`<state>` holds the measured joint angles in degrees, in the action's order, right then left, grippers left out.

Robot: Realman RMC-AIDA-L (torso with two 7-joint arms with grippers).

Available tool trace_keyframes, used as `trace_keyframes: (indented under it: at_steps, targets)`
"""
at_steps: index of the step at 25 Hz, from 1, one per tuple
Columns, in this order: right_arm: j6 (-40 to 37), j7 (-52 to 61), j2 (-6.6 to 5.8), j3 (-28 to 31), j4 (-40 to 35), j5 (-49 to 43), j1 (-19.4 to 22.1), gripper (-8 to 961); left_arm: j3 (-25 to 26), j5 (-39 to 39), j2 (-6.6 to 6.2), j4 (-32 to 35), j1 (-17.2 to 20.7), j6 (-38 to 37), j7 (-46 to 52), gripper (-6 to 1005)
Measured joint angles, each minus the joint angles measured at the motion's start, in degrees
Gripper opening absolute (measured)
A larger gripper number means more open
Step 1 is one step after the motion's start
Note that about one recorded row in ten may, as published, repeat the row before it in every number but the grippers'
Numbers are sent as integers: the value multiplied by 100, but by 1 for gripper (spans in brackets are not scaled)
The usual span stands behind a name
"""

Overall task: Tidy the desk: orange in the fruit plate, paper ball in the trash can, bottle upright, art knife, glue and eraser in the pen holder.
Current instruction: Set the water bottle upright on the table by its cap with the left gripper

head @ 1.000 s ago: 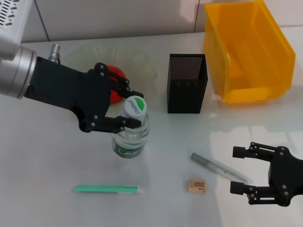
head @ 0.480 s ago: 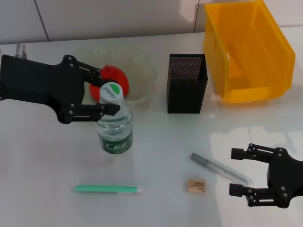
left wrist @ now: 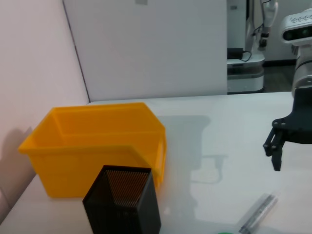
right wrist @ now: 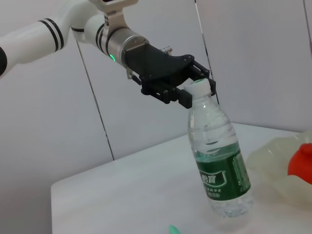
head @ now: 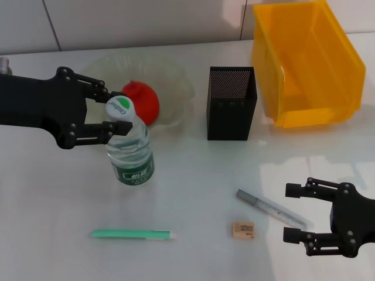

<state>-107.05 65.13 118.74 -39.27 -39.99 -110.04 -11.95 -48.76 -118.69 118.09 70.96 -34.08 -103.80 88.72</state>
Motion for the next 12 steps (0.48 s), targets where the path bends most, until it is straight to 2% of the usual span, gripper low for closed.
trace_keyframes:
  at_steps: [12]
  targets:
    - [1,-20,-8,25,0,0,13,816,13,-51,-67,-282,7,361,-94,450]
